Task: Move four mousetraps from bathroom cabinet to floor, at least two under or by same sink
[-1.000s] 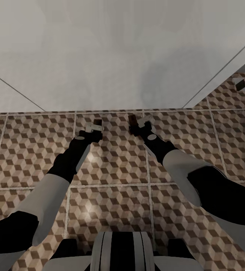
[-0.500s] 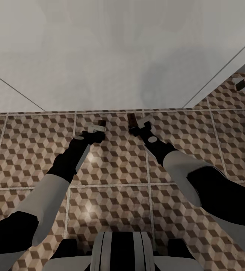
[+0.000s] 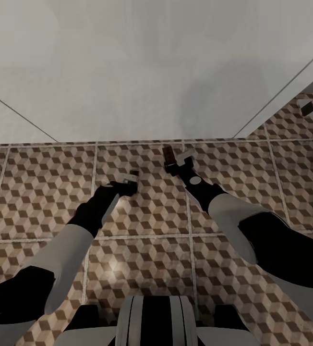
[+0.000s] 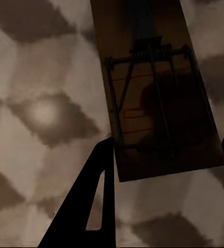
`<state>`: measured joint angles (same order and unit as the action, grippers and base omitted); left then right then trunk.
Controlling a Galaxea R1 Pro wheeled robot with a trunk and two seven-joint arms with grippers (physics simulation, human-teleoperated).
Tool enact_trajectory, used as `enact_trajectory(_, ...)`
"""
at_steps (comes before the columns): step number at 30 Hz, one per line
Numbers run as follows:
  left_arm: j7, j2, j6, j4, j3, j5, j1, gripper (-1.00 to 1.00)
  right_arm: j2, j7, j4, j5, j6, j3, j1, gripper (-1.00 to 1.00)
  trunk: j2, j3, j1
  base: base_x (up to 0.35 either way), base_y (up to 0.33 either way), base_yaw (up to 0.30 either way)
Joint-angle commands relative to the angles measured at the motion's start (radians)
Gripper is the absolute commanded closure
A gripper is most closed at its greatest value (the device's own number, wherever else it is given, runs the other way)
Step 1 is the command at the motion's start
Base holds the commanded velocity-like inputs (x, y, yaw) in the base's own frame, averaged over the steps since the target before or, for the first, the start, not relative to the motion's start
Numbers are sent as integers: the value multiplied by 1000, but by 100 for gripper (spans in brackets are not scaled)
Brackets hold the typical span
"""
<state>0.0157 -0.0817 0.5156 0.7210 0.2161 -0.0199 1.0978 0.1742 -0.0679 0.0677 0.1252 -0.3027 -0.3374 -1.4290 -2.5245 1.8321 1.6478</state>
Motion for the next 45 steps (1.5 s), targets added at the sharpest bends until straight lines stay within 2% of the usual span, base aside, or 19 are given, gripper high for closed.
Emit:
enact_trajectory(1, 2, 0, 5, -9, 1, 0, 0, 100, 0, -7, -2, 10, -2, -1, -1, 100, 0, 0, 0, 0, 0, 0)
enact_trajectory(6, 3, 9, 2, -59, -1, 2, 2, 100, 0, -7, -2, 34, -3, -3, -1, 100, 0, 0, 0, 0, 0, 0)
enact_trajectory(9, 3, 24, 1, -40, -1, 2, 2, 100, 0, -7, -2, 46, -3, -3, -1, 100, 0, 0, 0, 0, 0, 0)
enact_trajectory(14, 4, 32, 1, 3, -3, 3, 2, 100, 0, -7, -2, 51, -3, -3, -1, 100, 0, 0, 0, 0, 0, 0)
enact_trajectory(21, 6, 37, 4, 19, -47, 3, 6, 100, 0, -7, -2, 51, -3, -3, -1, 100, 0, 0, 0, 0, 0, 0)
enact_trajectory(28, 113, 34, 10, 21, -53, 3, 12, 100, 0, -7, -2, 52, -27, -3, 3, 100, 0, 0, 0, 0, 0, 0)
enact_trajectory(32, 123, 33, 7, 21, -53, 3, 13, 100, 0, -7, -2, 53, -68, -3, 5, 100, 0, 0, 0, 0, 0, 0)
enact_trajectory(38, 121, 33, -1, 23, -52, 2, 13, 100, 0, -7, -2, 53, -79, -3, 7, 100, 0, 0, 0, 0, 0, 0)
enact_trajectory(41, 118, 36, -43, 26, -51, 2, 13, 100, 0, -7, -2, 53, -79, -3, 8, 100, 0, 0, 0, 0, 0, 0)
enact_trajectory(45, 85, 38, -97, 25, -50, 5, 13, 100, 0, -8, -2, 53, -76, -2, 8, 100, 0, 0, 0, 0, 0, 0)
